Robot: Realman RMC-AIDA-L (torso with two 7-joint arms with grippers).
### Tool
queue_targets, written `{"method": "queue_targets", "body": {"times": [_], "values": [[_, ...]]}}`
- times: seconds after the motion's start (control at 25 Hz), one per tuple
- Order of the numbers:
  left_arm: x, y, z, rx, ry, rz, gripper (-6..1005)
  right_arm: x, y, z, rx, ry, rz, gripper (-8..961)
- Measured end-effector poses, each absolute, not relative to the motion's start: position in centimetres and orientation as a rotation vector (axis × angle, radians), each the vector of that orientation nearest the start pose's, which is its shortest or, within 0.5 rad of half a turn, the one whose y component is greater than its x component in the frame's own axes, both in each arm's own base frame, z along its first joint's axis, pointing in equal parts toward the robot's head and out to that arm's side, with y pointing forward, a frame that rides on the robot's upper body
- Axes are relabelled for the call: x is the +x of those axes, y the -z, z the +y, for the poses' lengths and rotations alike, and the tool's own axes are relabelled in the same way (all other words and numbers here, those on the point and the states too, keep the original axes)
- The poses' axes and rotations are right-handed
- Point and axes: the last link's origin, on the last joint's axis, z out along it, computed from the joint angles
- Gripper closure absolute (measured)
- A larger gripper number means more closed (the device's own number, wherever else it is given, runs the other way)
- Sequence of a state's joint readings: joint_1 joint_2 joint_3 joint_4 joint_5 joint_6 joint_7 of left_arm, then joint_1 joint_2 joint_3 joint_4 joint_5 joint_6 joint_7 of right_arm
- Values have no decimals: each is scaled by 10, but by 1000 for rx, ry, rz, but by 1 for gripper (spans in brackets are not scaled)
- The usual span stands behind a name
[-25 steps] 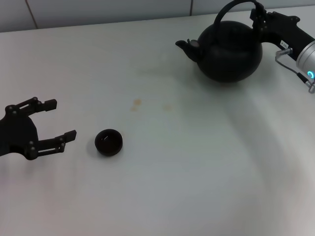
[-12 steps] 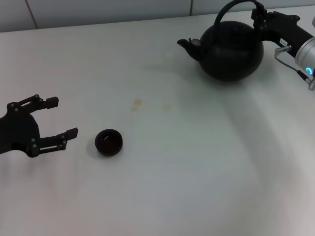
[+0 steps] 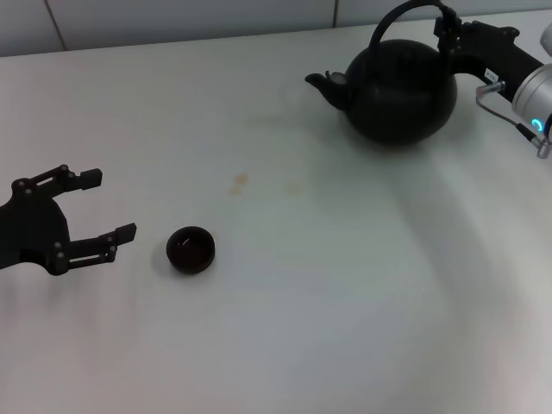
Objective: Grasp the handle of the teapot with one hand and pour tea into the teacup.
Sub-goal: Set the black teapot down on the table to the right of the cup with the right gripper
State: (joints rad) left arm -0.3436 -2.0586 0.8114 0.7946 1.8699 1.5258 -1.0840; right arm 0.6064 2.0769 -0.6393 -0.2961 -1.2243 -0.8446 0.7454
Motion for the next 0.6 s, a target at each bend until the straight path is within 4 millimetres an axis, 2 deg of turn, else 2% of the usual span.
{"method": "queue_targets", "body": {"times": [0.6], "values": [[-295, -24, 301, -2648, 544, -227, 133, 312, -7, 413, -1854, -543, 690, 830]]}}
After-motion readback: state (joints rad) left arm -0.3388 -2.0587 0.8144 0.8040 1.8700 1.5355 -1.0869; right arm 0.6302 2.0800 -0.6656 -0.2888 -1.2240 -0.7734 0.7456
